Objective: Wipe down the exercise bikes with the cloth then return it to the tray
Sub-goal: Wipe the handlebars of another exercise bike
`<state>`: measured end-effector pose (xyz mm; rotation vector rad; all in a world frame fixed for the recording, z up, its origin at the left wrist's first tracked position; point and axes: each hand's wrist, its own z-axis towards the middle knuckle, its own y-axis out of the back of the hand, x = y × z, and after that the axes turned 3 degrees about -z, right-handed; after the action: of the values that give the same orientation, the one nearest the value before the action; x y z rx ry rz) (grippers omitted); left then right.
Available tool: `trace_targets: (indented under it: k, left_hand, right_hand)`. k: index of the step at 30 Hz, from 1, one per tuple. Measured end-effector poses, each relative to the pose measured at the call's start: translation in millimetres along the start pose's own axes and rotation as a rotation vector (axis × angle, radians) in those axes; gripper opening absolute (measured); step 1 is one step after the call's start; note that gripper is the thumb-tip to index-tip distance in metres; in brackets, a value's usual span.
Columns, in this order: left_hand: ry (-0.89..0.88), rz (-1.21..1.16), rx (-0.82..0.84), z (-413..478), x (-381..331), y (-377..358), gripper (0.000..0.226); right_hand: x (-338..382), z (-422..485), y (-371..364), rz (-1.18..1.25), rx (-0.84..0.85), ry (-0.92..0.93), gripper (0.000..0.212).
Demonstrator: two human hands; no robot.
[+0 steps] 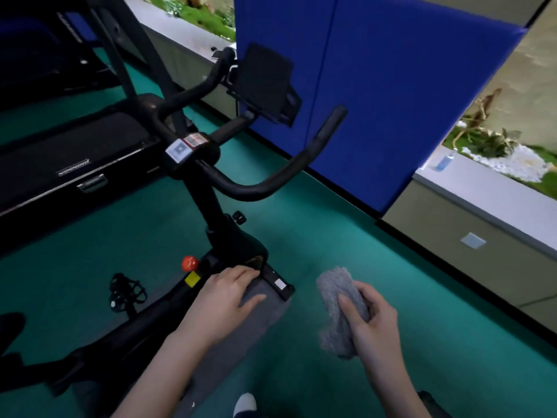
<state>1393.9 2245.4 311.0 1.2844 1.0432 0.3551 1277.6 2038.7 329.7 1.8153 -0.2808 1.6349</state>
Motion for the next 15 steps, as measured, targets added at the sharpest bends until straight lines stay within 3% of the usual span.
trace_targets:
  k: [15]
  left_hand:
    - [0.106, -0.078, -0.222, 19.5, 35.9, 43.2, 0.054]
  right_hand:
    - [32.4, 43.1, -60.1, 0.037, 0.133, 0.02, 0.017]
